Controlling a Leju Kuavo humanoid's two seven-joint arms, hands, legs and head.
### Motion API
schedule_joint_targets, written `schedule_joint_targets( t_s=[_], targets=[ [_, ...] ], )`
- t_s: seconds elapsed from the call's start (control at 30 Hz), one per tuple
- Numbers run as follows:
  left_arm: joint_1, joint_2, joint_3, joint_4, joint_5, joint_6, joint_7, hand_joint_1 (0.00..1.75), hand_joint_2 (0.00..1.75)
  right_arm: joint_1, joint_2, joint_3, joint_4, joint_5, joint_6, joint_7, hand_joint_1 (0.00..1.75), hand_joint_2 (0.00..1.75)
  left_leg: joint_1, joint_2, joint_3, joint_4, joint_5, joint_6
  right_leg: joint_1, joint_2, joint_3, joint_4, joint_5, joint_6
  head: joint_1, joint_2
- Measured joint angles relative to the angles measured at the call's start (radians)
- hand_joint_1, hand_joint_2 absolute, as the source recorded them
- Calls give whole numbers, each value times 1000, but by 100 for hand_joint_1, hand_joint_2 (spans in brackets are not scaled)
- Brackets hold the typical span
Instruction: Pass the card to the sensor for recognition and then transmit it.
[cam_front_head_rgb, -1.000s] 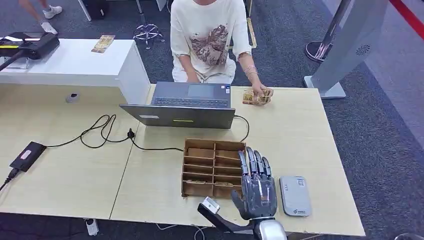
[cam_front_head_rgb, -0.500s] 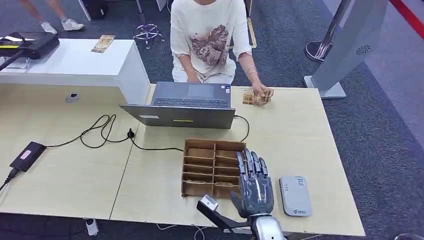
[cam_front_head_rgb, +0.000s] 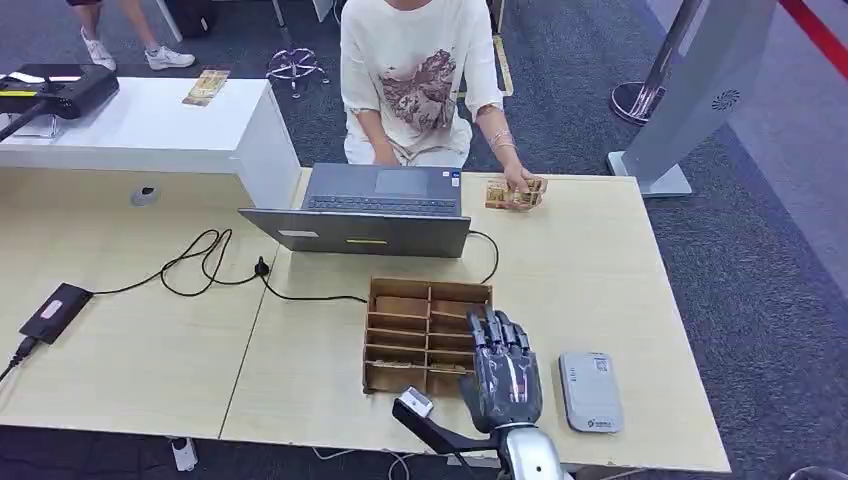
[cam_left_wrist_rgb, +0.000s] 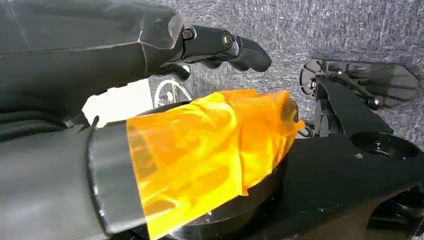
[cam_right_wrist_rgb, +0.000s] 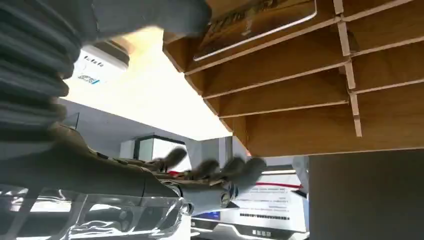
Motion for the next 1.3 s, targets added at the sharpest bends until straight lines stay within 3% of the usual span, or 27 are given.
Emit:
schedule_joint_targets(
  t_s=[0.4, 0.6, 0.8, 0.9, 0.97, 1.03, 1.13, 1.17, 1.3],
  targets=[
    [0, 0, -1, 0, 10, -1, -1, 0, 0, 0, 3, -7, 10, 1, -13, -6, 150, 175, 0, 0, 0, 0, 0, 0, 0, 0, 0, 0, 0, 0, 0, 0],
    [0, 0, -1, 0, 24, 16, -40, 0, 0, 2, 3, -9, 7, 1, -27, -8, 161, 175, 0, 0, 0, 0, 0, 0, 0, 0, 0, 0, 0, 0, 0, 0],
    [0, 0, -1, 0, 33, 18, -42, 0, 0, 2, 3, -11, 7, 0, -31, -9, 166, 175, 0, 0, 0, 0, 0, 0, 0, 0, 0, 0, 0, 0, 0, 0],
    [0, 0, -1, 0, 33, 18, -41, 0, 0, 3, 5, -15, 7, 0, -34, -9, 154, 175, 0, 0, 0, 0, 0, 0, 0, 0, 0, 0, 0, 0, 0, 0],
    [0, 0, -1, 0, 33, 18, -40, 0, 0, 3, 6, -15, 7, 0, -34, -10, 134, 175, 0, 0, 0, 0, 0, 0, 0, 0, 0, 0, 0, 0, 0, 0],
    [0, -1, -1, 0, 34, 18, -39, 0, 0, 3, 6, -16, 6, 0, -34, -10, 73, 175, 0, 0, 0, 0, 0, 0, 0, 0, 0, 0, 0, 0, 0, 0],
    [0, 0, -1, 0, 34, 18, -37, 0, 0, 3, 8, -19, 1, 0, -36, -11, 31, 175, 0, 0, 0, 0, 0, 0, 0, 0, 0, 0, 0, 0, 0, 0],
    [0, -1, -1, 0, 34, 18, -37, 0, 0, 3, 8, -20, 0, 0, -36, -11, 24, 175, 0, 0, 0, 0, 0, 0, 0, 0, 0, 0, 0, 0, 0, 0],
    [0, 0, -1, 0, 34, 18, -31, 0, 0, 3, 11, -23, -7, 0, -36, -15, 28, 175, 0, 0, 0, 0, 0, 0, 0, 0, 0, 0, 0, 0, 0, 0]
  ],
)
